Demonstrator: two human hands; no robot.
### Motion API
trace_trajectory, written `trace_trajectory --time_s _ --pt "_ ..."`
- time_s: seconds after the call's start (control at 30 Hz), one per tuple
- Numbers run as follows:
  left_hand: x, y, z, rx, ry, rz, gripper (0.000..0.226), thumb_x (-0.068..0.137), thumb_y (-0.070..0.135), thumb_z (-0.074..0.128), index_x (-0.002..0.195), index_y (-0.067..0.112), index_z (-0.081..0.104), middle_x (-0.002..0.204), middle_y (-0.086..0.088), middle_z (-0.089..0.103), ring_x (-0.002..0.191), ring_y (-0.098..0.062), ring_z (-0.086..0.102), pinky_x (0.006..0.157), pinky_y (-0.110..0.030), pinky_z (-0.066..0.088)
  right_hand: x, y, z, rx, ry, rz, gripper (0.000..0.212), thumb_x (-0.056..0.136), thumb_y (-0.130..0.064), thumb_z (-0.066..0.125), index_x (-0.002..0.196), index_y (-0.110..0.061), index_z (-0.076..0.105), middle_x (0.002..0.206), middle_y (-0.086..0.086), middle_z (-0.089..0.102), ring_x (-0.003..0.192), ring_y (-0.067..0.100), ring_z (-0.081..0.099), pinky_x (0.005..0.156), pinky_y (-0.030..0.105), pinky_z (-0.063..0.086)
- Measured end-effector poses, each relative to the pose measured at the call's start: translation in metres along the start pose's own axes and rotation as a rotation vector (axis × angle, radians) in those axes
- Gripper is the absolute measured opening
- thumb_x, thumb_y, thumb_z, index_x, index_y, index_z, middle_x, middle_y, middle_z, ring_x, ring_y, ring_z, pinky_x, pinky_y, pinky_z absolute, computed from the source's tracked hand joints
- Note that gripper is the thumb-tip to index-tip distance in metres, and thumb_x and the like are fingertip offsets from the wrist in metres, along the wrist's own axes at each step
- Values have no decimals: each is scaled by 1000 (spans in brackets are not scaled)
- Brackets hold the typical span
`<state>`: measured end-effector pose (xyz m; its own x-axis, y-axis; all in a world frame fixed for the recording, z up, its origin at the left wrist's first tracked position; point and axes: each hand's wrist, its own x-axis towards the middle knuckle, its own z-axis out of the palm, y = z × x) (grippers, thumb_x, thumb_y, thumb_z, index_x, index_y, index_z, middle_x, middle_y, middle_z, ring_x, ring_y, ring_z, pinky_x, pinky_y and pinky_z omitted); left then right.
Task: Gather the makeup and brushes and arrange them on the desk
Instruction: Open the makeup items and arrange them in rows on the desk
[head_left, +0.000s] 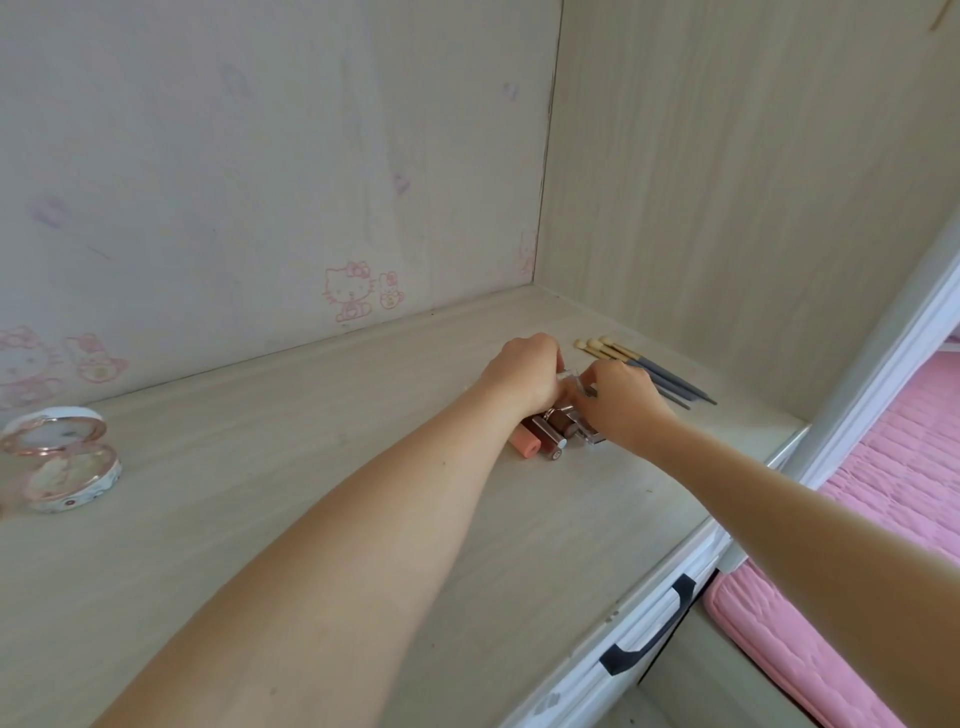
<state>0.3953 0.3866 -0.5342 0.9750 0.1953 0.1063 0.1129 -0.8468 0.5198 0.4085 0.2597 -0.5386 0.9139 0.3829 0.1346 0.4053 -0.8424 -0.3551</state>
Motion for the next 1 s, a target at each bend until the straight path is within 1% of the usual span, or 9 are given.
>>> trace_trajectory --time_s 0.07,0.17,0.3,0.43,0.57,0.73,0.87,0.93,1.0 --pt "-5 2 -1 -41 65 40 15 83 23 68 96 19 62 101 -5 65 93 -25 62 76 -33 51 -2 -3 -3 44 26 21 23 94 -16 49 101 -1 65 93 15 68 90 32 62 74 34 47" --pt "-12 7 -5 -115 163 72 10 83 19 69 90 21 62 95 -4 67 87 -25 63 76 -38 54 -4 -6 -6 146 112 64 25 89 -3 49 113 -1 59 110 15 64 104 33 57 74 28 40" --pt "-21 9 -18 -182 230 135 13 84 17 65 97 14 64 95 -6 68 87 -26 62 75 -37 52 -5 -13 -14 260 193 59 23 91 -5 46 109 -4 60 106 11 65 101 30 56 75 28 39" --pt "-33 1 -32 -241 279 134 17 84 8 64 100 15 65 99 -4 68 90 -23 62 79 -34 51 -11 -25 -20 311 192 3 18 91 -11 55 109 -8 59 101 6 66 98 25 60 83 30 46" --pt "-58 -8 -48 -317 297 101 19 85 5 60 100 15 67 100 -1 68 87 -17 62 79 -27 50 -29 -43 -24 437 175 -15 16 90 -14 60 105 -12 61 98 2 66 89 18 63 75 27 47" --pt "-106 -30 -71 -437 328 38 14 86 10 63 97 14 70 91 5 66 85 -10 60 70 -14 41 -59 -75 -20 599 110 -30 7 88 -16 63 94 -17 61 91 1 68 85 21 68 76 40 57" --pt "-151 -56 -90 -553 342 -41 12 87 14 66 98 12 71 89 3 68 74 -10 64 75 -20 51 -86 -109 -17 721 3 -86 5 90 -10 61 95 -11 61 90 7 69 78 20 71 76 38 59" --pt "-175 -68 -100 -636 352 -89 14 87 12 65 99 10 71 89 0 69 74 -14 68 79 -29 56 -98 -126 -13 763 -52 -118 5 91 -6 60 94 -10 61 90 9 69 75 22 72 76 39 59" --pt "-202 -79 -109 -732 368 -142 16 86 11 65 101 8 69 89 -3 68 79 -18 69 78 -29 58 -111 -143 -8 766 -95 -150 7 91 -5 59 95 -9 63 91 9 69 72 22 72 75 37 60"
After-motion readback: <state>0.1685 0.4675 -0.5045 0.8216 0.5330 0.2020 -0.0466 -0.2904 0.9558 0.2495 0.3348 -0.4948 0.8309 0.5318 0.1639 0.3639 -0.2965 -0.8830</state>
